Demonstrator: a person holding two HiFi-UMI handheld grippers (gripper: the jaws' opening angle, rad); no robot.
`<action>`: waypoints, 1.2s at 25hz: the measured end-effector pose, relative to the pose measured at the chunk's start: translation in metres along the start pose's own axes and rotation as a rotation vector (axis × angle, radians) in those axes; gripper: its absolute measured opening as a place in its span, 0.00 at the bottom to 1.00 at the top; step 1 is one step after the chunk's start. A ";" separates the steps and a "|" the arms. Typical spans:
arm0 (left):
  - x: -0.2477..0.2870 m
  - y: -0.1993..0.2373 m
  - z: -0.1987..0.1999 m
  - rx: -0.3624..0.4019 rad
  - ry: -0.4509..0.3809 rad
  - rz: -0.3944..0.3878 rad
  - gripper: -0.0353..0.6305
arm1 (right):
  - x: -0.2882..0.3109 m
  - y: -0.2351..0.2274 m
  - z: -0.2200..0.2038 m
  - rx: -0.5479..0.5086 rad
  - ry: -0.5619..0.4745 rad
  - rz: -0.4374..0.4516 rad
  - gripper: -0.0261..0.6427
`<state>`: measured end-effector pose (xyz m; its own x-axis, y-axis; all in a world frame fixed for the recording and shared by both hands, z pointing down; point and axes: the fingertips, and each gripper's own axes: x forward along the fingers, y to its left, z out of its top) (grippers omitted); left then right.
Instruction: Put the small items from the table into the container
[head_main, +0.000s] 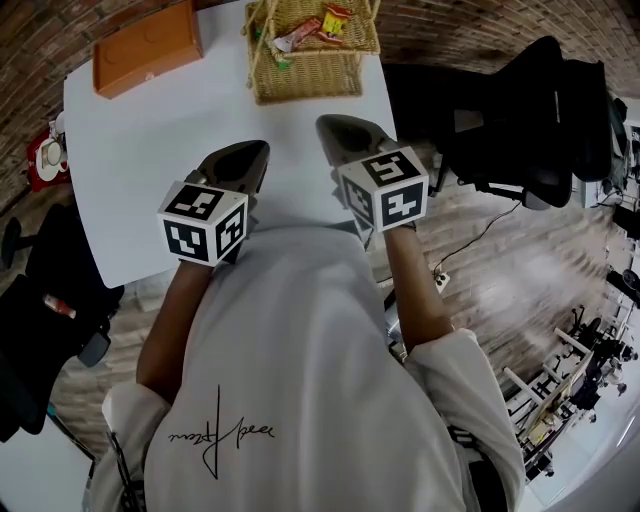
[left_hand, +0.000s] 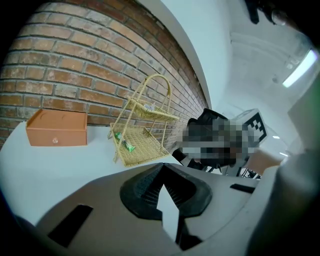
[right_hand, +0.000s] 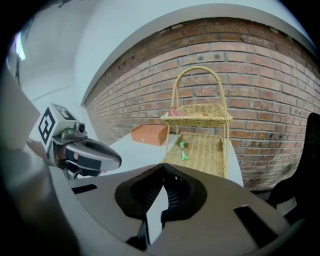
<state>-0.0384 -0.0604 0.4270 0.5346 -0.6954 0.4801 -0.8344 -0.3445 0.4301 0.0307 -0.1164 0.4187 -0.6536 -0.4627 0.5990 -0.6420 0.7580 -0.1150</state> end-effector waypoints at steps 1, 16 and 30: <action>-0.001 -0.001 0.002 0.005 -0.006 0.001 0.07 | -0.002 0.002 0.000 0.004 -0.004 0.001 0.07; -0.013 -0.015 0.011 0.048 -0.066 0.000 0.07 | -0.026 0.028 -0.011 0.028 -0.029 0.000 0.07; -0.028 -0.017 0.015 0.052 -0.111 0.017 0.07 | -0.045 0.044 -0.011 0.054 -0.079 -0.018 0.07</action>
<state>-0.0416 -0.0446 0.3948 0.5048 -0.7660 0.3980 -0.8505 -0.3623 0.3813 0.0359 -0.0569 0.3957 -0.6703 -0.5123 0.5368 -0.6731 0.7243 -0.1492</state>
